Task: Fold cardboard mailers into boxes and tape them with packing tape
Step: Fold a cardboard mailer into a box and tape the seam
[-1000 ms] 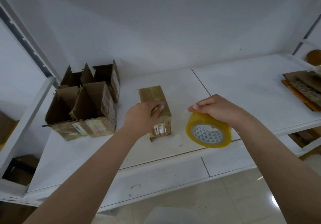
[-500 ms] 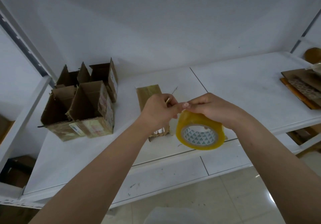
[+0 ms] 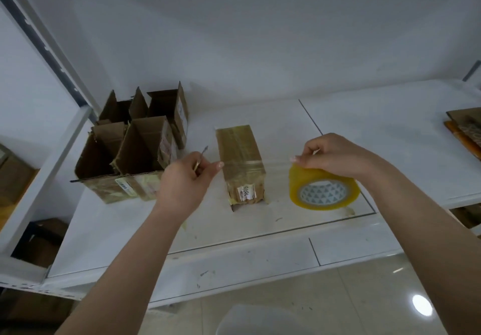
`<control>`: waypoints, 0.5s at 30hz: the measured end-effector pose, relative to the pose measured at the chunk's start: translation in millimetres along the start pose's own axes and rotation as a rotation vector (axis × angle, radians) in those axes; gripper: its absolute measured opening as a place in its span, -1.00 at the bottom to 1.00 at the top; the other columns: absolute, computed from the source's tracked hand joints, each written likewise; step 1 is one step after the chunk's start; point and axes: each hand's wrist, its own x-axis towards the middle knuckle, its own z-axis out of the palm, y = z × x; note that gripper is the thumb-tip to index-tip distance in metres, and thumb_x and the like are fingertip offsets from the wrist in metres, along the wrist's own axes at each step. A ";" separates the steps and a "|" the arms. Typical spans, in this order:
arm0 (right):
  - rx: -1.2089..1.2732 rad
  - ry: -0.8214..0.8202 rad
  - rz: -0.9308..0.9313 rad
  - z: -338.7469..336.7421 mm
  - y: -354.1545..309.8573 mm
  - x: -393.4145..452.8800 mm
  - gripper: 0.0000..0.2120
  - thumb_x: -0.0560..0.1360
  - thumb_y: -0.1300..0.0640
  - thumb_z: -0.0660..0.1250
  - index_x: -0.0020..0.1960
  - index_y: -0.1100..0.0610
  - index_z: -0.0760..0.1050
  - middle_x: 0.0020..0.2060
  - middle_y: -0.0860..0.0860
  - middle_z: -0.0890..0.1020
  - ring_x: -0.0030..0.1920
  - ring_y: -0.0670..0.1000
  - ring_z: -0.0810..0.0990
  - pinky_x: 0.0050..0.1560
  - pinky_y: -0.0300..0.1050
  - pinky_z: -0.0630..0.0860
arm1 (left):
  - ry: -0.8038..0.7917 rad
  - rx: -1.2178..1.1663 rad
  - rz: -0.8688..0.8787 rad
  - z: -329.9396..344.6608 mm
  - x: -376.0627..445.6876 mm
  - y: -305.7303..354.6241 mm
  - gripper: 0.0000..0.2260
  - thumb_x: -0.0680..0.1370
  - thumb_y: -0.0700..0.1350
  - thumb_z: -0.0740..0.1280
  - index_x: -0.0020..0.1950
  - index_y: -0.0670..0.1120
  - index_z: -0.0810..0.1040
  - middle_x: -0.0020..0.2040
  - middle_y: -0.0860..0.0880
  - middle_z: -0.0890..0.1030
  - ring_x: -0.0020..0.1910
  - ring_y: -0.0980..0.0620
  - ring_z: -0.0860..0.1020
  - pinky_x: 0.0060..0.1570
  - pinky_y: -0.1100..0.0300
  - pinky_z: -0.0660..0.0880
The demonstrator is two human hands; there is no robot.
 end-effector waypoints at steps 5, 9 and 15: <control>-0.324 0.072 -0.035 4.9 -14.8 19.0 -0.58 0.36 -0.42 0.31 -0.27 -0.06 0.55 -0.27 -0.16 0.58 -0.22 -0.15 0.53 -0.27 -0.16 0.35 | 0.078 0.005 -0.024 1.5 -4.2 -12.0 -0.69 0.51 0.06 0.39 -0.31 -0.08 0.45 -0.42 -0.12 0.50 -0.50 0.08 0.37 -0.45 0.19 0.32; -0.349 0.032 -0.046 9.7 -20.3 27.8 -0.58 0.38 -0.42 0.29 -0.27 -0.07 0.54 -0.28 -0.18 0.55 -0.24 -0.16 0.50 -0.30 -0.18 0.31 | 0.092 -0.031 -0.075 0.1 -4.6 -19.8 -0.68 0.51 0.05 0.41 -0.35 -0.01 0.40 -0.46 -0.05 0.44 -0.52 0.11 0.32 -0.41 0.15 0.34; -0.311 -0.031 -0.045 17.3 -15.1 37.3 -0.54 0.35 -0.44 0.29 -0.26 -0.04 0.57 -0.29 -0.08 0.62 -0.24 -0.08 0.59 -0.23 -0.14 0.44 | 0.076 -0.012 -0.129 5.7 -6.8 -31.3 -0.68 0.51 0.10 0.38 -0.34 0.00 0.40 -0.42 -0.15 0.51 -0.51 0.00 0.39 -0.42 0.07 0.43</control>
